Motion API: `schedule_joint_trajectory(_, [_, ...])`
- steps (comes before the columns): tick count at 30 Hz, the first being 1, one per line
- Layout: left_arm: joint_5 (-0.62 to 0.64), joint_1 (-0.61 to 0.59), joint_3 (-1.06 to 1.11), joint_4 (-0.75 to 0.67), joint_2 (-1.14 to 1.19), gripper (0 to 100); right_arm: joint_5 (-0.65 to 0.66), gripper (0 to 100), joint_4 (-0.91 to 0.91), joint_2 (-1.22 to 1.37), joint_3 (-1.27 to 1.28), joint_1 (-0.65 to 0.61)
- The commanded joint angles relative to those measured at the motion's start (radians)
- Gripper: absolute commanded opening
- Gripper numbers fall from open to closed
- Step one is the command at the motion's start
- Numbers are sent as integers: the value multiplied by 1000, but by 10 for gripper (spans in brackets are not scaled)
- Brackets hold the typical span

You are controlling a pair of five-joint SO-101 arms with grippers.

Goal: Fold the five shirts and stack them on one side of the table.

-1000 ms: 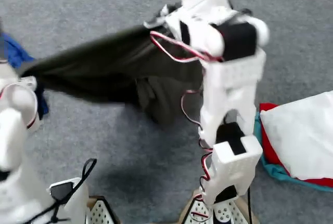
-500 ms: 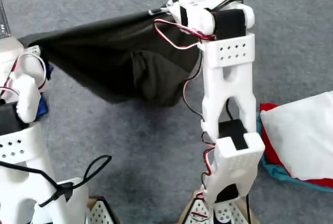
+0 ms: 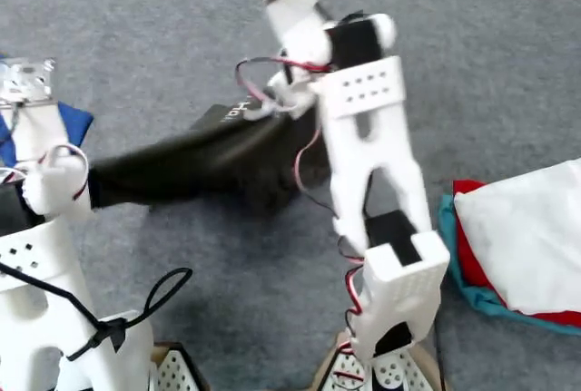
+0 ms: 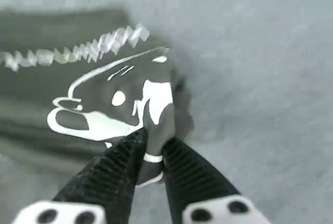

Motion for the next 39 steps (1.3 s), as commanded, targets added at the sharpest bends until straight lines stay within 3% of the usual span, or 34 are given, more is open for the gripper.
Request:
schedule_joint_trajectory(1, [-106,-17,-2,55,-25,19,5,57,17,-154,320,-79])
schedule_joint_trajectory(5, [-255,-29,17,72,-25,22,5,175,15,-298,639,-163])
schedule_joint_trajectory(8, [-295,-72,17,72,-15,28,11,242,14,-418,800,-205])
schedule_joint_trajectory(11, [-302,-109,25,72,-22,133,12,279,12,-521,860,-202])
schedule_joint_trajectory(14, [-302,-140,15,71,-24,250,14,283,-20,-576,825,-139])
schedule_joint_trajectory(20, [-288,-150,-12,52,-15,264,97,282,-164,-501,671,70])
schedule_joint_trajectory(24, [-21,-48,-11,-112,-13,264,89,282,-302,-312,524,193])
schedule_joint_trajectory(27, [233,110,25,-256,-12,264,-37,282,-338,-105,354,249])
schedule_joint_trajectory(29, [336,245,71,-353,2,264,-115,282,-334,41,202,285])
schedule_joint_trajectory(33, [410,448,144,-563,117,264,-196,282,-276,308,-137,346])
schedule_joint_trajectory(39, [411,474,74,-870,541,260,-250,282,-210,665,-622,367])
